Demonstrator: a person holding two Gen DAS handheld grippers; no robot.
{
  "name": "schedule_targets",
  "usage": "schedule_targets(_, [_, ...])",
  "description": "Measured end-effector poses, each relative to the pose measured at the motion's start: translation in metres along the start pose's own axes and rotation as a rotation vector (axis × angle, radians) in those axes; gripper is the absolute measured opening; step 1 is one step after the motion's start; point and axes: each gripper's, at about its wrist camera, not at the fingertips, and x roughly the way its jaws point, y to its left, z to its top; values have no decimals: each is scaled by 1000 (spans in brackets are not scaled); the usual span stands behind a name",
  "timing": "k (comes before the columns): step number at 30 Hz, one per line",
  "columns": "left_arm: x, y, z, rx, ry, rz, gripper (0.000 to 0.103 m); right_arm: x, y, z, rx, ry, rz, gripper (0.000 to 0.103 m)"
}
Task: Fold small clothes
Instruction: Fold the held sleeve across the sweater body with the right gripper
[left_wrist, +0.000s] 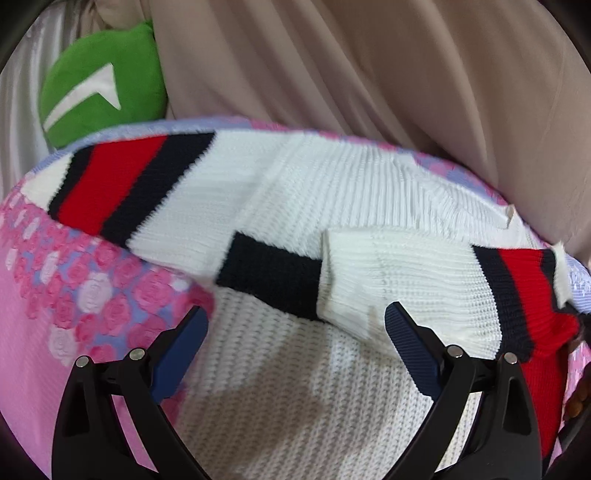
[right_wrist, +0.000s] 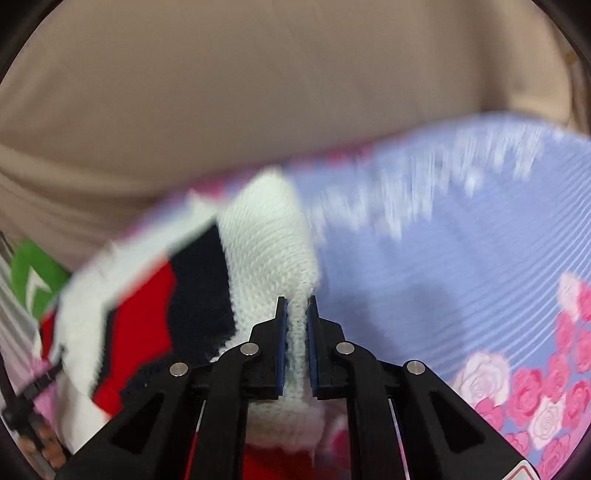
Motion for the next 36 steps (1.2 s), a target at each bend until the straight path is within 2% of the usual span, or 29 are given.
schedule_targets(1, [5, -1, -1, -10, 18, -1, 94, -7, -6, -3, 26, -31, 23, 12])
schedule_targets(3, [3, -3, -2, -1, 0, 7, 94, -28, -9, -6, 55, -75, 64, 16])
schedule_targets(6, [-3, 2, -2, -32, -6, -34, 95, -50, -8, -13, 45, -128, 98, 29])
schedule_targets(8, [3, 4, 0, -57, 9, -31, 95, -46, -6, -14, 43, -110, 103, 43])
schedule_targets(10, [11, 0, 4, -70, 19, -18, 97, -39, -4, -10, 29, -89, 78, 46])
schedule_targets(12, [13, -8, 8, -60, 18, -20, 95, -27, 3, -5, 15, -62, 75, 54])
schedule_targets(13, [14, -13, 9, -47, 17, -45, 90, -22, 10, -4, 15, -53, 67, 55])
schedule_targets(14, [15, -19, 10, -34, 30, -61, 71, -17, 14, -3, 12, -42, 51, 54])
schedule_targets(15, [18, -25, 12, -13, 41, -40, 59, -11, 17, 0, 4, -23, 30, 48])
schedule_targets(16, [19, -29, 14, 6, 31, -10, 49, -6, 23, -1, -10, -5, 24, 19])
schedule_targets(17, [18, -31, 17, 27, 10, 33, 22, -8, 28, 0, -21, -15, 30, 18])
schedule_targets(18, [14, -30, 21, 30, -14, 65, 1, -16, 32, -1, -30, -53, 47, 17])
schedule_targets(20, [1, -20, 31, -14, -63, 4, 0, -49, 40, -2, -33, -184, 117, 15])
schedule_targets(21, [-7, -15, 36, -33, -103, 19, 0, -60, 39, -3, -17, -228, 153, 15])
schedule_targets(22, [-15, -10, 40, -47, -148, 33, 0, -62, 35, -5, -1, -246, 148, 15])
schedule_targets(23, [-15, -6, 42, -54, -157, 50, 0, -54, 31, -5, 3, -225, 106, 16])
schedule_targets(25, [0, -2, 43, -54, -97, 49, 0, -9, 22, -8, -12, -49, -8, 16])
schedule_targets(26, [5, 0, 39, -59, -63, 35, 0, -5, 15, -11, 30, -32, 9, 17])
schedule_targets(28, [10, 2, 31, -58, -21, -44, 1, -21, 13, -6, 46, -72, 62, 18])
schedule_targets(29, [9, 0, 26, -42, -18, -51, 8, -27, 14, -6, 43, -80, 74, 20])
schedule_targets(30, [8, -4, 23, -18, -18, -53, 25, -30, 16, -6, 33, -85, 75, 20])
schedule_targets(31, [7, -8, 20, -5, -21, -58, 35, -34, 17, -7, 20, -94, 72, 23])
schedule_targets(32, [8, -13, 19, 6, -22, -58, 54, -36, 17, -9, 14, -98, 70, 23])
schedule_targets(34, [16, -25, 16, 37, -5, -54, 57, -40, 19, -13, 9, -99, 77, 23])
schedule_targets(36, [27, -35, 11, 54, 55, -71, 57, -44, 21, -19, -5, -104, 72, 24])
